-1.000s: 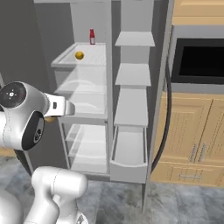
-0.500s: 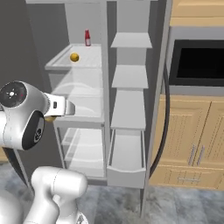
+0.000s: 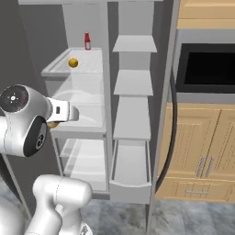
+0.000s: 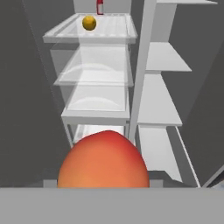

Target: Take the lemon and mango from the fridge shelf and place them in the freezer drawer to begin freezing them.

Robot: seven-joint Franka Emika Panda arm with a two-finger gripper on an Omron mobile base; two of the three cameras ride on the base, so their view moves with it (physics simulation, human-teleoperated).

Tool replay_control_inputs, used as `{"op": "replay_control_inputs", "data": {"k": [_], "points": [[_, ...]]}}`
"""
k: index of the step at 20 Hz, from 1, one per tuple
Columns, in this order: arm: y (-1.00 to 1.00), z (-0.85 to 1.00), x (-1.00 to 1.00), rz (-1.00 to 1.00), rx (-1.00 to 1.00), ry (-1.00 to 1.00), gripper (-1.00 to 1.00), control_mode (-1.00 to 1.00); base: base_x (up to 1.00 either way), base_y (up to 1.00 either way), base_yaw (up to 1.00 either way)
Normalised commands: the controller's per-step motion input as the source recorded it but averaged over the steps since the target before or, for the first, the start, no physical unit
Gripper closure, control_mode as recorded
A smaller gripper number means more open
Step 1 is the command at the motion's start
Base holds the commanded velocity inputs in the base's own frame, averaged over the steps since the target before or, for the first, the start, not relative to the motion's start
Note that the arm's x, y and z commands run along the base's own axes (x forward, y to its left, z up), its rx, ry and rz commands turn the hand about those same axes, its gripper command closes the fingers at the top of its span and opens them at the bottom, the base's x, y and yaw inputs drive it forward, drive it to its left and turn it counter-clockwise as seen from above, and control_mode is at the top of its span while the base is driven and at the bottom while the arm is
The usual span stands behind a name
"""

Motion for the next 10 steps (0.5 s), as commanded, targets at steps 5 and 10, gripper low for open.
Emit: {"op": "replay_control_inputs", "data": {"k": [5, 10], "points": [[0.0, 0.0, 0.0, 0.0, 0.0, 0.0, 1.0, 1.0, 0.17, -0.14, -0.06], [0.0, 0.0, 0.0, 0.0, 0.0, 0.0, 1.0, 1.0, 0.09, -0.14, -0.05]]}}
